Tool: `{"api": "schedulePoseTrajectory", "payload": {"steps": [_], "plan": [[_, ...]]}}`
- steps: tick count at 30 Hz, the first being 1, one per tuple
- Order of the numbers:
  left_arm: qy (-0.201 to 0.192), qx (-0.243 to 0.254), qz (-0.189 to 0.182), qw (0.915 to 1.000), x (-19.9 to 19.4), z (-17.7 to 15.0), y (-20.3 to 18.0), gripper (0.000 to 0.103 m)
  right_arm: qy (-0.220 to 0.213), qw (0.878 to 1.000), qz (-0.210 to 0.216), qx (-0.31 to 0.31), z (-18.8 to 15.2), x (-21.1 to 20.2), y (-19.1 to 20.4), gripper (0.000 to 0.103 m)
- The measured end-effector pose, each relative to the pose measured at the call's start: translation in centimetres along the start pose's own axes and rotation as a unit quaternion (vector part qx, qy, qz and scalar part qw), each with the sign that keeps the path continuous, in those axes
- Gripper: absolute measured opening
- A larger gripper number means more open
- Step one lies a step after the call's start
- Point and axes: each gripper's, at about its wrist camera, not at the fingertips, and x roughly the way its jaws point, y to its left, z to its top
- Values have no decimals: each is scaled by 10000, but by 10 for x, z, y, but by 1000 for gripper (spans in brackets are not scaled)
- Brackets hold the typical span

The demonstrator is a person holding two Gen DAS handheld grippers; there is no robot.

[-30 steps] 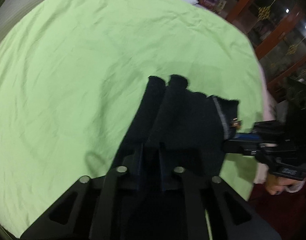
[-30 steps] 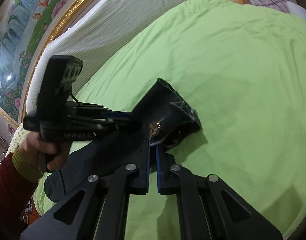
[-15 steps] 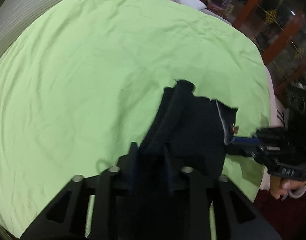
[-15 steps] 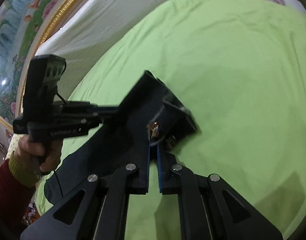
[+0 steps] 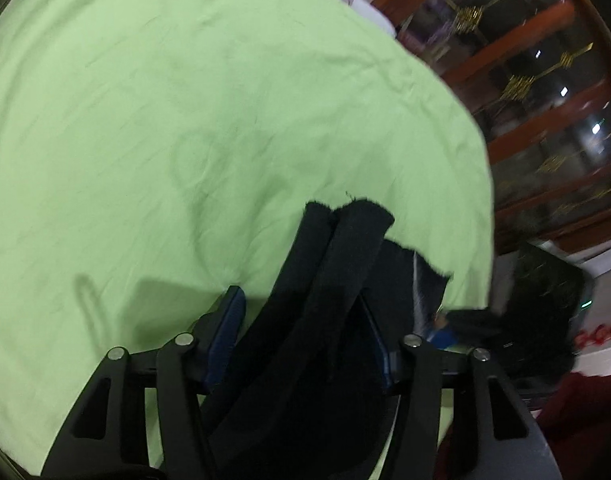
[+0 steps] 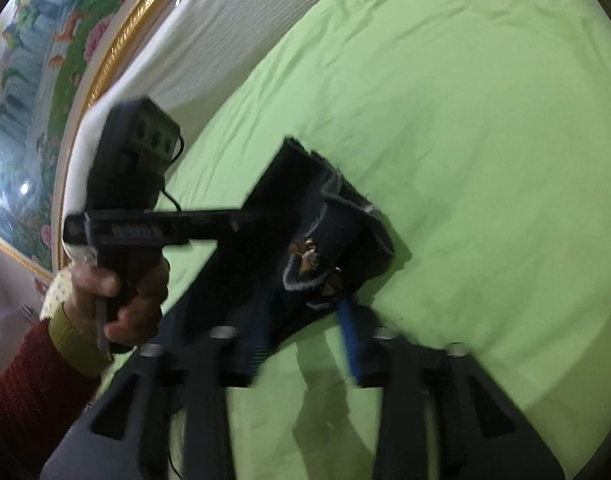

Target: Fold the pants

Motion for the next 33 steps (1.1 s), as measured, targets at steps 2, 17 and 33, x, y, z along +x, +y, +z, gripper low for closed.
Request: {"api": "schedulePoseTrajectory", "payload": {"steps": [2,17,33], "plan": [[-64,-116,-358,9993,-1,-3,7,16,-55,9998,194,67,-2,-4,-3,12],[-2232,-323,-1160,9673,-165,-98,-4,10,77,9612,2433,-1296,-10,-29,127,11],[-2857,-2391,-616,9260,-186,-279,113,10,1959,9298,1794,-2549,-98,125,230,11]]}}
